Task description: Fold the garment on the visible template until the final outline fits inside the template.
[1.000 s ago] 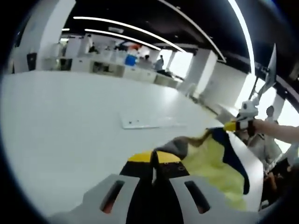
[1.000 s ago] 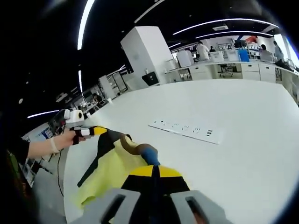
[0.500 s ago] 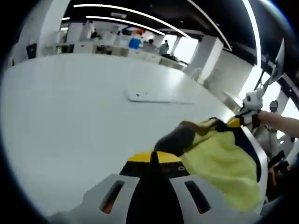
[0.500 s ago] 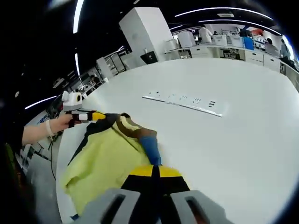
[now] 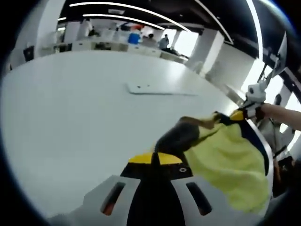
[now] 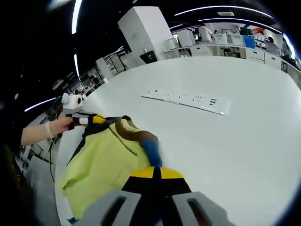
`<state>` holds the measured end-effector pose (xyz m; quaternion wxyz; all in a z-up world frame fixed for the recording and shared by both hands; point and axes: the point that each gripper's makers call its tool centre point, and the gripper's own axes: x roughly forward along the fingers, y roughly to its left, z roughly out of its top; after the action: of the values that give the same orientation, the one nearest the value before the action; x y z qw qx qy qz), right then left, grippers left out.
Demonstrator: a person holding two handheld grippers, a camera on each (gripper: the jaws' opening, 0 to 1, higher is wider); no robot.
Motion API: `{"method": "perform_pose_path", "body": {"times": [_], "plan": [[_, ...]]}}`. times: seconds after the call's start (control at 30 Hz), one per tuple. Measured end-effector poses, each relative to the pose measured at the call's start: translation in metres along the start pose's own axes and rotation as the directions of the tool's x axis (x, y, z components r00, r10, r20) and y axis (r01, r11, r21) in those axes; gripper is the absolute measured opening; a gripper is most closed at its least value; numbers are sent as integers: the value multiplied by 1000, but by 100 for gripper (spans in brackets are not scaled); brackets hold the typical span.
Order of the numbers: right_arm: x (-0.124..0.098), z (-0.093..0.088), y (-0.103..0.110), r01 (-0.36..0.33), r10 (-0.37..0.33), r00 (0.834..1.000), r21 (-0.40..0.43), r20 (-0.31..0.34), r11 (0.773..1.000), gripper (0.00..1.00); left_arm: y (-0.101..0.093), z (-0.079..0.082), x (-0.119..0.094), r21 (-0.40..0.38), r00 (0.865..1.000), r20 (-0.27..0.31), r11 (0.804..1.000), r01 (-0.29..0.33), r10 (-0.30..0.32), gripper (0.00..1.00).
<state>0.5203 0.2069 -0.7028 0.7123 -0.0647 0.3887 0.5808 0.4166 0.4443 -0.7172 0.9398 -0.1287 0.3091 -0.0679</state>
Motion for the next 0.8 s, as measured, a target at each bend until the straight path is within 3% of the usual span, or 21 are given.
{"method": "perform_pose_path", "body": {"times": [0.2,0.37,0.6,0.7,0.8], "plan": [[-4,10,-3,5,-5,1000,-1,31,1000,11,1,9,-1,9,1000,27,1000,4,-4,4],[-8,24,-8,9,-12,997,33,78,999,25,-2,24,-5,11,998,63,1000,8,-9,19],[-15,36,-22,26,-40,993,119,115,993,24,-1,41,-6,30,995,99,1000,4,-7,23],[-19,30,-31,73,-82,993,114,82,991,19,1,43,-7,34,995,101,999,-3,-1,27],[-21,24,-30,44,-54,997,158,59,987,17,4,44,-7,32,995,100,999,-5,2,26]]}}
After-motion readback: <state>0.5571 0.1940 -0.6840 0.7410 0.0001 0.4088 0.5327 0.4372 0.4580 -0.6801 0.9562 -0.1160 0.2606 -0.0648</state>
